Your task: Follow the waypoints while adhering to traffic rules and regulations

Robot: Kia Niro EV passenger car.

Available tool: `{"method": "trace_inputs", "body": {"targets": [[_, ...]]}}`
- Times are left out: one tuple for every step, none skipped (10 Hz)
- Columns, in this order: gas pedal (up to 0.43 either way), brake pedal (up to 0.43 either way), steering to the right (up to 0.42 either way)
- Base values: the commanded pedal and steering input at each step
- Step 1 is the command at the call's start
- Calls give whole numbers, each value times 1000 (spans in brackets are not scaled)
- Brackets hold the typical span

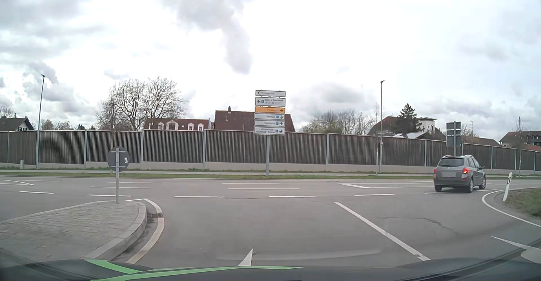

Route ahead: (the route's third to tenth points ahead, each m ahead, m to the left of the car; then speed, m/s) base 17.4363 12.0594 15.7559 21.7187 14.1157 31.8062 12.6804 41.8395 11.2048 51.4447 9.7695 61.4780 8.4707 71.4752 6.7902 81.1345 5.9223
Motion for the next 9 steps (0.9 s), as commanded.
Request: {"method": "trace_inputs", "body": {"targets": [[0, 268, -33], [0, 274, -34], [0, 274, -38], [0, 280, -42], [0, 280, -43], [0, 280, -44], [0, 280, -49], [0, 280, -62], [0, 274, -72]]}}
